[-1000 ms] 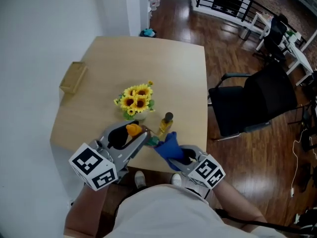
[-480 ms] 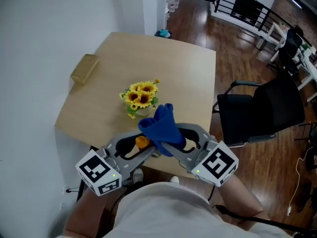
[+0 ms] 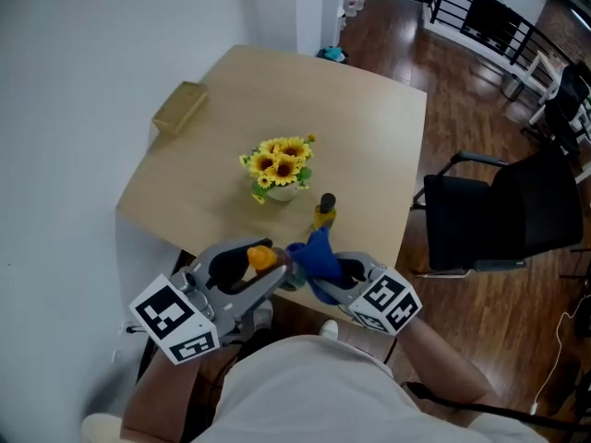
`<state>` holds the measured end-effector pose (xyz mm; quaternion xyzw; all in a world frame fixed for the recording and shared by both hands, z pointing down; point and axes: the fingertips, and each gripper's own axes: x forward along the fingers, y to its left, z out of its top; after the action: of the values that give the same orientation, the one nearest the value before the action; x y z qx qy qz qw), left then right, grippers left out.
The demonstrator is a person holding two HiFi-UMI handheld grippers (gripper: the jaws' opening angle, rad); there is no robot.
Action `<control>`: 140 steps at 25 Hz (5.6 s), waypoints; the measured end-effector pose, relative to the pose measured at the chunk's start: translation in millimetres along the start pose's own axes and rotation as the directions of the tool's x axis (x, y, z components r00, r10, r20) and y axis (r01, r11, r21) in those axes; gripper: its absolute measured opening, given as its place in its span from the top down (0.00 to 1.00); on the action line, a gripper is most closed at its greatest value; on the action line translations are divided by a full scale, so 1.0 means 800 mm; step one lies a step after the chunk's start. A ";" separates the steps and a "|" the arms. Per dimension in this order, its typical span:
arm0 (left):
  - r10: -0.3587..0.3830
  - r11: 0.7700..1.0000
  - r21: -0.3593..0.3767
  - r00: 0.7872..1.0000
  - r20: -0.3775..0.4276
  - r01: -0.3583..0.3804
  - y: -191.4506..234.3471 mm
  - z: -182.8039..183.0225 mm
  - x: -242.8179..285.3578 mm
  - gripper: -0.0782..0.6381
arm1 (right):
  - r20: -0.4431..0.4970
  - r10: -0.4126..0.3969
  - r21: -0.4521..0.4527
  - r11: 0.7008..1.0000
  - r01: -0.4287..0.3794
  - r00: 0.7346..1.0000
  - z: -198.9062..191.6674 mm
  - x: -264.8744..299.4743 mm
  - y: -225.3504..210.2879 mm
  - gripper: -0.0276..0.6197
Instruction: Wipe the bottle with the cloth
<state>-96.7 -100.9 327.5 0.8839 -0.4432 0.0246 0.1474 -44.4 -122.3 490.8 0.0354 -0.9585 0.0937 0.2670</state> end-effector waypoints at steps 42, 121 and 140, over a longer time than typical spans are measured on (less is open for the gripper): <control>-0.101 0.986 0.125 0.989 -0.112 0.115 0.119 -0.017 -0.026 0.66 | -0.015 -0.178 0.328 0.929 0.173 0.984 0.005 0.062 0.048 0.72; 0.403 0.915 -0.026 0.913 0.064 -0.403 -0.368 -0.248 -0.329 0.60 | 0.017 -0.059 0.069 0.996 0.057 0.998 -0.189 -0.249 0.439 0.72; 0.323 0.944 0.043 0.944 0.074 -0.326 -0.617 -0.260 -0.189 0.60 | 0.131 -0.110 0.088 0.991 0.099 0.985 -0.316 -0.485 0.476 0.72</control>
<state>220.0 353.7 381.9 0.8029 -0.5865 0.0315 0.1022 370.3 308.3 440.7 0.1029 -0.9666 0.1158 0.2040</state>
